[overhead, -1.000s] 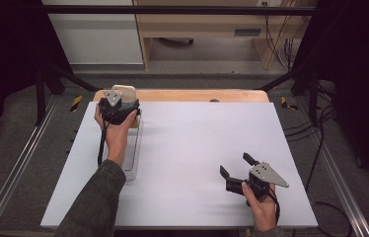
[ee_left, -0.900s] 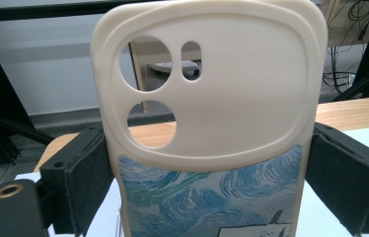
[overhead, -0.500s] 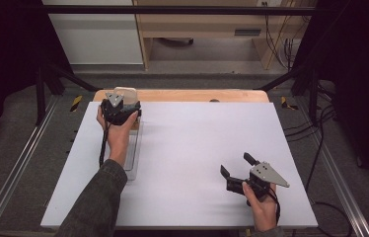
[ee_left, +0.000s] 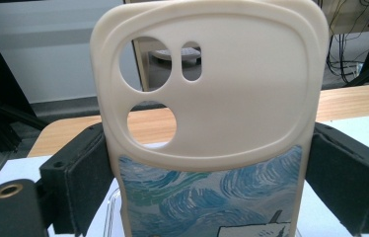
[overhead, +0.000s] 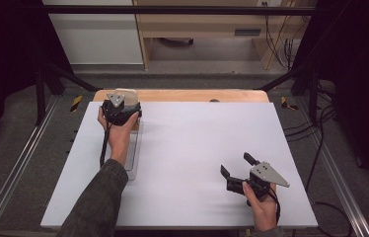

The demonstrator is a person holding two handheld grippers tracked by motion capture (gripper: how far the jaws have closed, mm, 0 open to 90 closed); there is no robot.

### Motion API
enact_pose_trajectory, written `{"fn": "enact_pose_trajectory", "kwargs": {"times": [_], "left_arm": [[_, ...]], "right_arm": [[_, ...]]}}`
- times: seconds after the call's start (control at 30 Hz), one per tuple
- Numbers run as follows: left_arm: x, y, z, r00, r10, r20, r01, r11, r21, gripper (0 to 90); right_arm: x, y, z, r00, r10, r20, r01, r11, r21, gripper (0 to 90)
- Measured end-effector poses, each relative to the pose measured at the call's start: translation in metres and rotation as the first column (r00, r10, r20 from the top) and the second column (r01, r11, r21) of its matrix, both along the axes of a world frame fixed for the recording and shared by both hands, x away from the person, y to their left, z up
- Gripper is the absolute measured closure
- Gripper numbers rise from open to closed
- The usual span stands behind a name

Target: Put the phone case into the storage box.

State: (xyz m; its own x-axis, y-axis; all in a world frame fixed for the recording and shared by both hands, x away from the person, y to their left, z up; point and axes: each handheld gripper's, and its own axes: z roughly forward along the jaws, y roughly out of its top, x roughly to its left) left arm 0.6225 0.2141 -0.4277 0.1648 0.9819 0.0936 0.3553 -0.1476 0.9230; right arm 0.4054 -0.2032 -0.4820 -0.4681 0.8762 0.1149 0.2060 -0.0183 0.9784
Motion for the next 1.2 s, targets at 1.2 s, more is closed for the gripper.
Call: {"fn": "enact_pose_trajectory", "kwargs": {"times": [1.2], "left_arm": [[0.014, -0.002, -0.001, 0.9999, 0.013, -0.011, -0.013, 0.9999, -0.006, 9.7]], "right_arm": [[0.001, 0.002, -0.002, 0.9998, 0.018, -0.012, -0.018, 1.000, -0.009, 5.5]]}}
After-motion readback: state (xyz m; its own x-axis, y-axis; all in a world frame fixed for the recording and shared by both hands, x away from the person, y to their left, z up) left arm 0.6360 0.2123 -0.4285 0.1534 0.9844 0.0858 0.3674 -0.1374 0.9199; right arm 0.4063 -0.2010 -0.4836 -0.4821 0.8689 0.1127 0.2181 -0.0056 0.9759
